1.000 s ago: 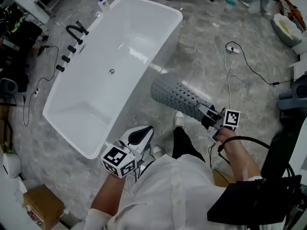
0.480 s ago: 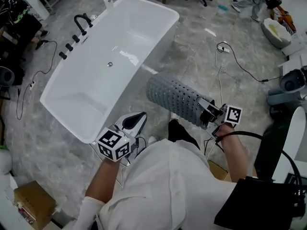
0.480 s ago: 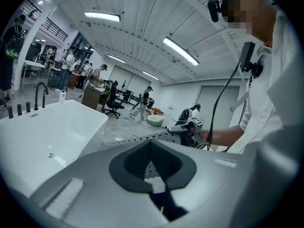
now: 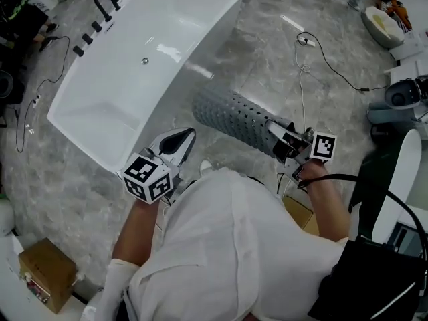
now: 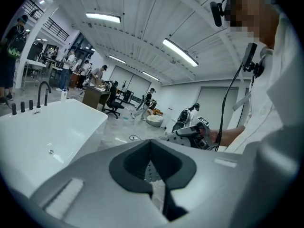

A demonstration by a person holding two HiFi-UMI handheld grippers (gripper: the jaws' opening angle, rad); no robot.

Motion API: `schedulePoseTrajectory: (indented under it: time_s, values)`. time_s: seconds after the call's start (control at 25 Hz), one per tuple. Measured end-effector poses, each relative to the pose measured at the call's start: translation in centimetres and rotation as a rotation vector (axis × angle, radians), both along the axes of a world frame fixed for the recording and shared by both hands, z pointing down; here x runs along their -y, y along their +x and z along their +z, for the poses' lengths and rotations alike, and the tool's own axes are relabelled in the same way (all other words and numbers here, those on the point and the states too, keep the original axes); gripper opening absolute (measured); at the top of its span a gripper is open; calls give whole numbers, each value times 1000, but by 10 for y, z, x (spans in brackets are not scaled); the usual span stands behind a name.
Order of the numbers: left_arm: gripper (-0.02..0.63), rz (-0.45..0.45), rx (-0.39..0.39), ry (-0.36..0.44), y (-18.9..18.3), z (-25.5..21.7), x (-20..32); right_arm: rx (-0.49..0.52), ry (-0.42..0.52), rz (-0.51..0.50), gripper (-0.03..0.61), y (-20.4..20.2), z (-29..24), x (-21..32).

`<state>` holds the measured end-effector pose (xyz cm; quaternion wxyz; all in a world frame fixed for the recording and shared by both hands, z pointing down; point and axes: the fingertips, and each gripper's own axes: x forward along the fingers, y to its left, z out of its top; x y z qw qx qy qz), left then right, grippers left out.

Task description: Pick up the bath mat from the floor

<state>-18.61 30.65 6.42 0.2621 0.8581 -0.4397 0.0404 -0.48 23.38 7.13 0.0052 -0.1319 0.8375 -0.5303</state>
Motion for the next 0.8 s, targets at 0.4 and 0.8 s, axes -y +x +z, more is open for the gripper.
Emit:
schedulePoseTrajectory:
  time_s: [0.4, 0.8]
  values:
    - [6, 66, 15, -9, 60, -1, -28, 33, 3, 1, 15, 37, -14, -61]
    - [6, 96, -10, 20, 126, -17, -60, 46, -16, -5, 16, 90, -15, -110]
